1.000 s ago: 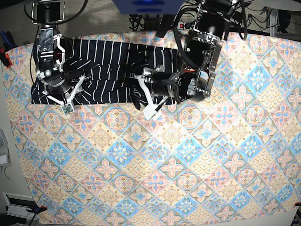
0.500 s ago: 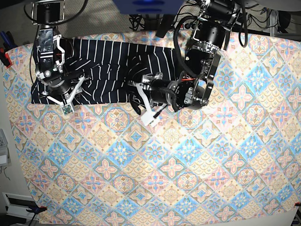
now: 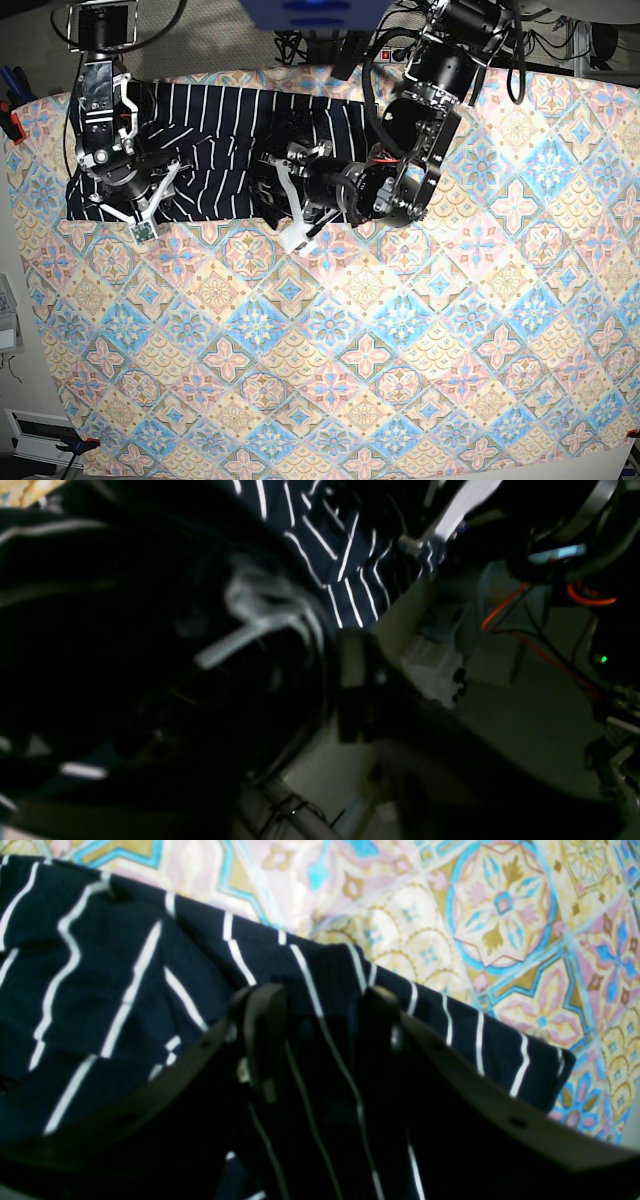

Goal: Fold the T-shirt properly
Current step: 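Lift the shirt end with the left gripper and fold it toward the right gripper, then release the left gripper and regrasp the folded shirt end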

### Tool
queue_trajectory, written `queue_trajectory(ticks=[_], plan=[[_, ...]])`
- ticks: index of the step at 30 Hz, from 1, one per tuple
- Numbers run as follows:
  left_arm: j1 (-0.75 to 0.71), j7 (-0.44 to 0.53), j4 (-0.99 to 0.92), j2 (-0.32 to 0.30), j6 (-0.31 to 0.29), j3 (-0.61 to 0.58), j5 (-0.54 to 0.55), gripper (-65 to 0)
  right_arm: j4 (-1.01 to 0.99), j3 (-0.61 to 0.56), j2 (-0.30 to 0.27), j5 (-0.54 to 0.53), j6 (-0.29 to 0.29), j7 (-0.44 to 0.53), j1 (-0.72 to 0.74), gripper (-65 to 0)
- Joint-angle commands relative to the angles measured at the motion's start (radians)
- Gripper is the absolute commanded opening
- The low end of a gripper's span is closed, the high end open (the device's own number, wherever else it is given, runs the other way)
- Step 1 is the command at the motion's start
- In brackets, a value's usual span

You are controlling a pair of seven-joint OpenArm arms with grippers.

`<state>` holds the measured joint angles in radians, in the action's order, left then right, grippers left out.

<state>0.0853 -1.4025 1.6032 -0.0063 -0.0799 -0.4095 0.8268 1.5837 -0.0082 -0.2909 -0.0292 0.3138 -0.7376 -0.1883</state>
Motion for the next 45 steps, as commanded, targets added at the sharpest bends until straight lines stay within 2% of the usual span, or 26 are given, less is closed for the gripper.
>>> queue_trajectory(ticks=[1,4,8,10,15,20,25,34,43,45], plan=[[0.015,0.006,0.018,0.001,-0.004,0.002,0.019,-42.5,0.016,0.004,-0.012,0.001,-0.003,0.014,0.010,-40.4],[0.014,0.006,0.021,-0.001,-0.004,0.002,0.021,-29.9,0.016,0.004,-0.012,0.001,-0.003,0.014,0.010,-40.4],[0.011,0.006,0.039,-0.001,-0.004,0.004,0.025,-21.0,0.016,0.004,-0.012,0.001,-0.003,0.014,0.010,-40.4],[0.006,0.006,0.101,-0.008,-0.004,0.028,0.022,-20.8,0.016,0.004,-0.011,0.001,-0.003,0.014,0.010,-40.4],[-0.034,0.006,0.165,-0.090,-0.004,0.228,0.033,-20.7,0.016,0.004,-0.011,0.001,-0.003,0.014,0.010,-40.4],[-0.140,0.006,0.194,-0.191,-0.004,0.400,0.118,-20.7,0.016,0.004,-0.011,0.001,-0.003,0.014,0.010,-40.4],[-0.226,0.006,0.190,-0.254,-0.001,0.490,0.199,-20.7,0.010,0.004,-0.011,0.001,-0.003,0.014,0.010,-40.4],[-0.259,0.006,0.065,-0.252,0.001,0.515,0.199,-20.7,0.008,0.003,-0.009,0.001,-0.003,0.014,0.010,-40.4],[-0.192,0.006,-0.129,-0.212,0.001,0.505,0.197,-20.7,0.016,0.004,-0.009,0.001,-0.003,0.014,0.008,-40.4],[-0.172,0.006,-0.159,-0.211,0.001,0.458,0.197,-20.7,0.016,0.004,-0.009,0.001,-0.003,0.016,0.006,-40.4]])
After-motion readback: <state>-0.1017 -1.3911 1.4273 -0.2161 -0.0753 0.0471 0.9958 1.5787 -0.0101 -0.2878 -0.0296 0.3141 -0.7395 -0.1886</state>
